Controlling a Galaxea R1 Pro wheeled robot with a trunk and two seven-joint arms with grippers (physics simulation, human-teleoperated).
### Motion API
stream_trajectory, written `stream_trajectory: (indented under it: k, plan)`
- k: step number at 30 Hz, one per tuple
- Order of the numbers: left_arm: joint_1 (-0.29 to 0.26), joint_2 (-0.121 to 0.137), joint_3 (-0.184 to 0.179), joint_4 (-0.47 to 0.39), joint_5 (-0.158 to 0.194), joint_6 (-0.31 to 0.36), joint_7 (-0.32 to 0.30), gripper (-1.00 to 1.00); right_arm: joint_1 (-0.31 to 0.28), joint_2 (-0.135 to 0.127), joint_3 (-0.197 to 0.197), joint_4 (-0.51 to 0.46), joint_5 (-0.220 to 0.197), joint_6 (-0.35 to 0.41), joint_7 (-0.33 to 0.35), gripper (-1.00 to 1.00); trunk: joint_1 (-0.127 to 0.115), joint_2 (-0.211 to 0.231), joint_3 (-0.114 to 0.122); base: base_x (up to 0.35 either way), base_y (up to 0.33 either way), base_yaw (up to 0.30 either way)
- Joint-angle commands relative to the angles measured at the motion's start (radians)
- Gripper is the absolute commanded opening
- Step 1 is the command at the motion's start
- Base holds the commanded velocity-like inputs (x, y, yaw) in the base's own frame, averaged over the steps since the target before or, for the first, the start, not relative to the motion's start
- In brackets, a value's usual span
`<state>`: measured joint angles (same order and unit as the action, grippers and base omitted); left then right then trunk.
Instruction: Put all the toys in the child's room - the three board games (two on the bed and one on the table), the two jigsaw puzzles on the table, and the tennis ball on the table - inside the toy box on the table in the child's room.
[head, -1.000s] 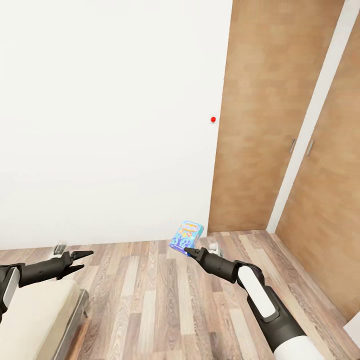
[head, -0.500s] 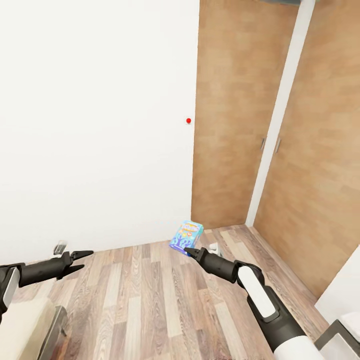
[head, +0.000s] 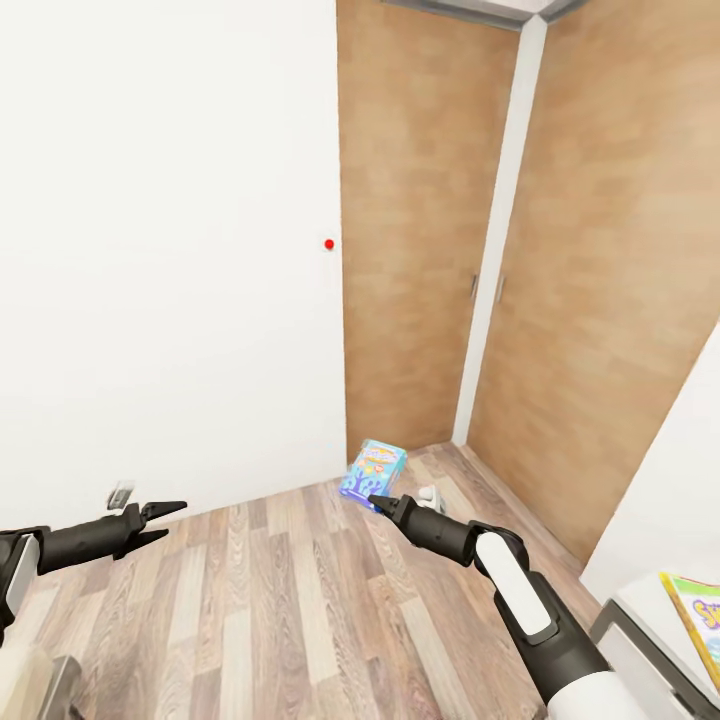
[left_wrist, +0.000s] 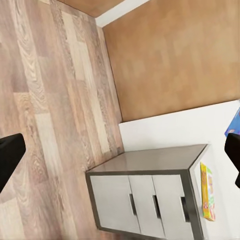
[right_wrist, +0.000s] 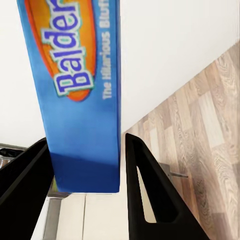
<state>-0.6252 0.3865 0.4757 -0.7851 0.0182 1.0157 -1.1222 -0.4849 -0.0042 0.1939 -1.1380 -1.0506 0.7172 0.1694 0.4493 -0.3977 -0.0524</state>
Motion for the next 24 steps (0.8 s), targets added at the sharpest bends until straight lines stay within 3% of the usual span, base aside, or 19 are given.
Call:
stream_trajectory:
  k: [1,24]
  plan:
    - [-0.001,0.000,0.001,0.000,0.002,0.009,-0.002,1.00,-0.001,0.000,0.001,-0.001,-0.001,0.002,0.004,-1.00,0.001,-0.002,-0.002,0.000,0.000,-0.281]
    - [-0.001,0.000,0.001,0.000,0.001,0.009,0.001,1.00,-0.001,-0.002,-0.012,0.006,-0.002,0.003,0.018,-1.00,0.001,-0.002,0.010,0.000,0.000,-0.281]
